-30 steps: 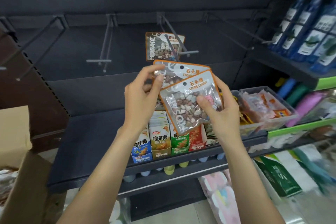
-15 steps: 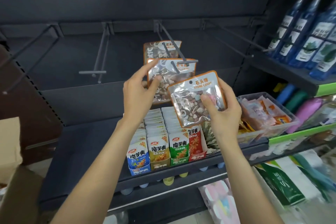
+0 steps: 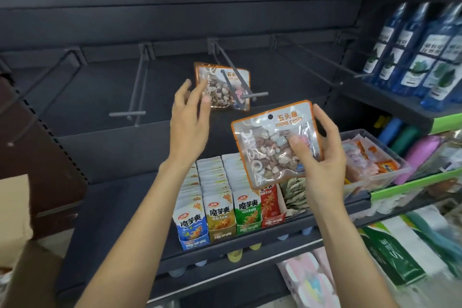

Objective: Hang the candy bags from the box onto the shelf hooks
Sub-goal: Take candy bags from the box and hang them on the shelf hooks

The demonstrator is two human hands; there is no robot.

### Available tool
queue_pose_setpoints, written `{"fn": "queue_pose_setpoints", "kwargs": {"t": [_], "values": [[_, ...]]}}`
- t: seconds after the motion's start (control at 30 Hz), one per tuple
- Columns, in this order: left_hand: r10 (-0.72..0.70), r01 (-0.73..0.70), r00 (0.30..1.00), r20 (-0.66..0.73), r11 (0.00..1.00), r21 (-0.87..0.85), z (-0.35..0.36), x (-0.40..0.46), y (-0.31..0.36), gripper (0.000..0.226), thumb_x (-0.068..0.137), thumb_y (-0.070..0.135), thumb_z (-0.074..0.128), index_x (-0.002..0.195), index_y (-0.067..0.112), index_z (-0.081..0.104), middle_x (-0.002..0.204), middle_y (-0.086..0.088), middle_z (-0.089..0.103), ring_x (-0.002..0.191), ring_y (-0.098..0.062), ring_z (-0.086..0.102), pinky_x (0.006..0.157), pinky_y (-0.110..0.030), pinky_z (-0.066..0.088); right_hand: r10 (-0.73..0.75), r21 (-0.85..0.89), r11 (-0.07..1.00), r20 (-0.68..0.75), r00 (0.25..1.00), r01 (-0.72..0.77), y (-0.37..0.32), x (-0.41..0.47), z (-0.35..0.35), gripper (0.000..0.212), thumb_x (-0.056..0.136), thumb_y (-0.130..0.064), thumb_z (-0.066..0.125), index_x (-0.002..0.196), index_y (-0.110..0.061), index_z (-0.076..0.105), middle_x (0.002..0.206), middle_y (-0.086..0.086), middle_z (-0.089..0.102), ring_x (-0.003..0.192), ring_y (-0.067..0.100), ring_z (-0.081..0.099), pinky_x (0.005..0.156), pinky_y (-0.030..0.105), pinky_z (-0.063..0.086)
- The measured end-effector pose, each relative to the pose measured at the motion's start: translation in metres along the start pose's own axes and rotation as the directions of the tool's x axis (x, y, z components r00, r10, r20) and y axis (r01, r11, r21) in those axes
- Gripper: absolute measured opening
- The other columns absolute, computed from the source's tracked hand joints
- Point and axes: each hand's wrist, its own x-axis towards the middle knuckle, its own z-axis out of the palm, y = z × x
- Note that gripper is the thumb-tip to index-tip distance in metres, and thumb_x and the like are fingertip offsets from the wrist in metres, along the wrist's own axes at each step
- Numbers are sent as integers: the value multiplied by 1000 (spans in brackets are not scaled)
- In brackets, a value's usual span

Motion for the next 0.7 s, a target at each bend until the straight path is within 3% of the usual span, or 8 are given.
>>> {"fn": "queue_pose_setpoints", "kwargs": {"t": [0.07, 0.13, 0.23, 0.33, 0.43, 0.5, 0.63, 0.7], "values": [[-43, 51, 999, 31, 938, -342, -14, -28, 14, 31, 102, 34, 40, 132, 34, 50, 137, 8, 51, 125, -7, 50, 105, -29, 41, 24, 33, 999, 45, 999, -26, 0, 0, 5, 49, 84, -21, 67, 125, -44, 51, 118, -2, 67, 107, 16, 66, 77, 29, 58], [-61, 130, 987, 147, 840, -526, -23, -51, 25, 30, 95, 39, 52, 125, 40, 49, 129, 10, 56, 111, -8, 61, 93, -30, 52, 22, 30, 999, 81, 996, -24, 2, 2, 12, 50, 87, -19, 68, 126, -45, 51, 121, 2, 66, 110, 19, 65, 81, 34, 58], [-13, 162, 963, 269, 827, -538, -28, -68, 37, 50, 84, 25, 72, 124, 40, 45, 127, 10, 55, 102, -8, 66, 76, -24, 55, -42, -17, 999, 110, 993, 44, 2, 5, 23, 44, 90, -18, 66, 124, -44, 54, 127, -4, 62, 119, 15, 59, 93, 38, 53], [-28, 159, 965, 262, 853, -496, -24, -71, 39, 57, 82, 6, 72, 124, 36, 47, 114, 19, 61, 95, -6, 68, 71, -25, 57, -43, -96, 994, 114, 993, 54, 3, 9, 30, 36, 92, -17, 64, 122, -35, 56, 122, -20, 61, 120, -1, 54, 97, 21, 48], [-67, 177, 970, 234, 853, -490, -21, -71, 37, 61, 81, 1, 72, 128, 30, 47, 111, 18, 62, 93, -6, 68, 70, -25, 58, -1, -131, 991, 139, 990, 19, 6, 13, 32, 35, 93, -19, 64, 123, -36, 56, 126, -18, 60, 120, 4, 56, 99, 37, 51], [-69, 165, 975, 211, 861, -481, -21, -71, 38, 64, 80, 1, 72, 129, 32, 45, 117, 14, 59, 94, -5, 68, 69, -22, 57, -10, -151, 988, 154, 988, 34, 8, 15, 31, 36, 93, -19, 63, 125, -33, 57, 126, -16, 60, 120, 4, 56, 98, 38, 52], [-93, 170, 979, 181, 860, -481, -15, -63, 33, 69, 80, -1, 73, 132, 34, 44, 123, 9, 59, 94, -4, 68, 70, -23, 58, -52, -229, 968, 197, 979, 97, 14, 26, 31, 37, 94, -19, 62, 131, -23, 57, 120, -19, 60, 113, -10, 54, 89, 9, 45], [-99, 157, 984, 147, 873, -462, -8, -51, 25, 70, 80, -2, 73, 135, 30, 45, 128, 2, 57, 95, -5, 68, 72, -25, 58, -108, -402, 896, 216, 970, 189, 23, 40, 35, 39, 94, -26, 62, 133, -24, 56, 113, -16, 58, 102, -18, 51, 84, 1, 38]]}}
